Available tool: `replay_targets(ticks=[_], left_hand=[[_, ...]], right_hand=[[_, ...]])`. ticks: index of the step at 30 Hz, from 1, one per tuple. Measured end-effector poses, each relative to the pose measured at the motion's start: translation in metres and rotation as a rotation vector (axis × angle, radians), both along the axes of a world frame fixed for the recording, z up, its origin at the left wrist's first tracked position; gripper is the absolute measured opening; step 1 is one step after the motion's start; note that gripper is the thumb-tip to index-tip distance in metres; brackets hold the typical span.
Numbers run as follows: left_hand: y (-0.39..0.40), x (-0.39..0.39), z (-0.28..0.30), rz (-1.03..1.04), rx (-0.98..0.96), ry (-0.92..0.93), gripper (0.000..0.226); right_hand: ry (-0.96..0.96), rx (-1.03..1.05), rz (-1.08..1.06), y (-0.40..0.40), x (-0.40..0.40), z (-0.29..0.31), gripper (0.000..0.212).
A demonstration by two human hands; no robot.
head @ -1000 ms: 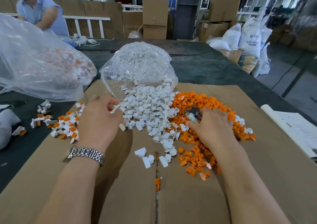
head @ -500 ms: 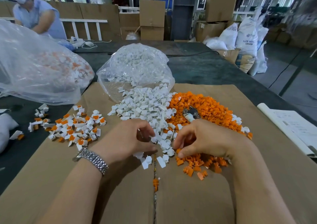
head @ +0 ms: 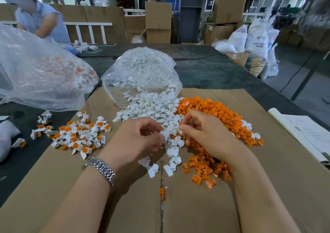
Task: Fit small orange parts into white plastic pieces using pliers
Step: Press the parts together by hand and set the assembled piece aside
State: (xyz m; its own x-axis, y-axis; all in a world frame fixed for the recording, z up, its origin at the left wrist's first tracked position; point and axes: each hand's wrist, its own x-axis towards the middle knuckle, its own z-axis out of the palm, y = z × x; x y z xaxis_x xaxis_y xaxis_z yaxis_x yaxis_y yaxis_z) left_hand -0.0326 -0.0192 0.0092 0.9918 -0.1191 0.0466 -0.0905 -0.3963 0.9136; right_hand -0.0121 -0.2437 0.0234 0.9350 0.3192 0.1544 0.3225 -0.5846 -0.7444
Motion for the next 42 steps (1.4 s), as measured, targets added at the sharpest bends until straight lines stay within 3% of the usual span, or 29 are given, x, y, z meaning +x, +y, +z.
replay_targets(ticks=[5, 8, 13, 21, 27, 32, 38, 42], left_hand=[[-0.004, -0.001, 0.007, -0.011, -0.616, 0.215, 0.017], [-0.004, 0.001, 0.007, -0.049, -0.788, 0.247, 0.019], [-0.005, 0.001, 0.004, -0.093, -0.791, 0.221, 0.024], [-0.007, 0.001, 0.003, -0.072, -0.735, 0.145, 0.025], [-0.009, 0.001, 0.002, -0.071, -0.749, 0.101, 0.026], [-0.007, 0.001, 0.003, -0.074, -0.808, 0.13, 0.024], [-0.007, 0.001, 0.007, -0.089, -0.832, 0.143, 0.025], [-0.006, -0.001, 0.007, -0.118, -0.837, 0.176, 0.022]], right_hand=[[-0.056, 0.353, 0.038, 0.008, -0.003, 0.004, 0.007], [-0.063, 0.414, 0.045, 0.008, -0.004, 0.004, 0.017], [-0.05, 0.464, 0.08, 0.014, -0.007, 0.007, 0.012], [-0.31, 0.26, 0.036, 0.023, -0.014, 0.004, 0.009], [-0.459, 0.232, 0.02, 0.03, -0.017, 0.003, 0.005], [-0.422, 0.268, 0.045, 0.031, -0.015, 0.001, 0.008], [-0.161, 0.369, 0.106, 0.021, -0.014, 0.004, 0.037], [-0.117, 0.366, 0.162, 0.017, -0.012, 0.006, 0.04]])
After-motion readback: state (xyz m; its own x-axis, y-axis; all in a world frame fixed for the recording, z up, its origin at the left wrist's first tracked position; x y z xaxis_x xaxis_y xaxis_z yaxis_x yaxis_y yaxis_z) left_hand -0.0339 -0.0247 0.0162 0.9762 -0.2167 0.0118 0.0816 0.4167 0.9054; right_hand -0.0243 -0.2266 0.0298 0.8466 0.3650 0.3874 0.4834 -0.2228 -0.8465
